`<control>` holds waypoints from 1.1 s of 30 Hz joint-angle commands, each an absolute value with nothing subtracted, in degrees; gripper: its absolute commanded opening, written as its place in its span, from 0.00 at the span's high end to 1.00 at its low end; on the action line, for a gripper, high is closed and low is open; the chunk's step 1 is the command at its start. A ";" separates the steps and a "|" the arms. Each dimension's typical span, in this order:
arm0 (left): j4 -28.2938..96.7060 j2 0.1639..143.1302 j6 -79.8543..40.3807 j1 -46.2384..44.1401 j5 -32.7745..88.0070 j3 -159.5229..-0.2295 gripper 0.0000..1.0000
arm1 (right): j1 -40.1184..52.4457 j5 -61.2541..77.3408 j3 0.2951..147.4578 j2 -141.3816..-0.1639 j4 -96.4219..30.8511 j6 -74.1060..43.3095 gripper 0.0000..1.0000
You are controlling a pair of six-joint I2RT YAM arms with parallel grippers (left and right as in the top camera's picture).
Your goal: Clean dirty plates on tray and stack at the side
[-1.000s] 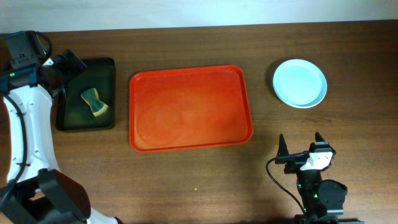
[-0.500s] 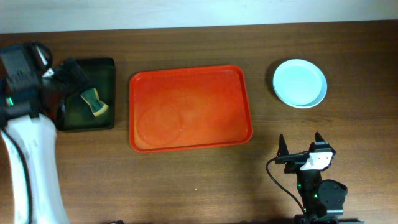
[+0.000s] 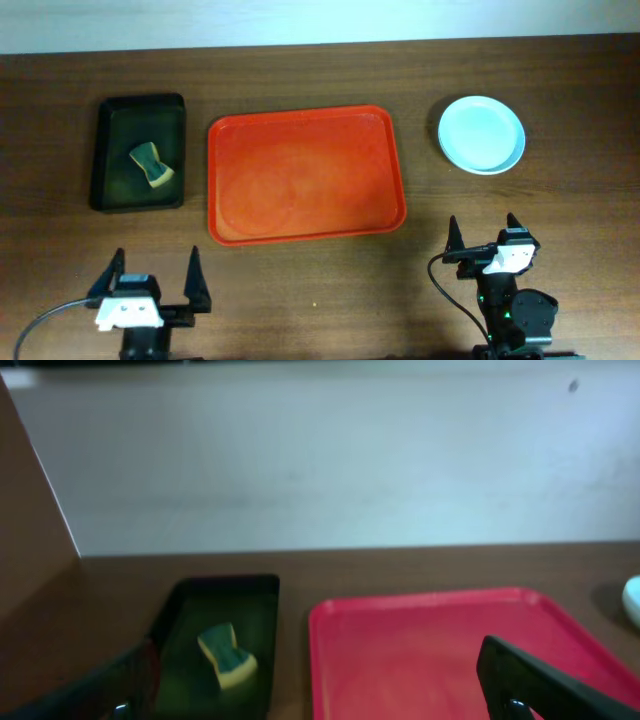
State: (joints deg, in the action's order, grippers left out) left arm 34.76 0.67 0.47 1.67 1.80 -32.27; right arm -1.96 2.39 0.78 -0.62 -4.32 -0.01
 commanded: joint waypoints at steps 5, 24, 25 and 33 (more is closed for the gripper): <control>26.33 0.34 1.58 1.54 3.68 -20.51 0.01 | -2.33 2.09 0.32 -0.21 -4.49 -0.51 0.02; 4.69 0.27 1.58 1.50 -1.26 -0.47 0.01 | -2.33 2.09 0.32 -0.21 -4.49 -0.49 0.02; 4.73 0.27 1.61 1.50 -1.28 -0.47 0.01 | -2.33 2.09 0.32 -0.21 -4.49 -0.49 0.02; 4.73 0.27 2.48 1.54 -2.61 -0.47 0.01 | -2.33 2.09 0.32 -0.21 -4.49 -0.49 0.02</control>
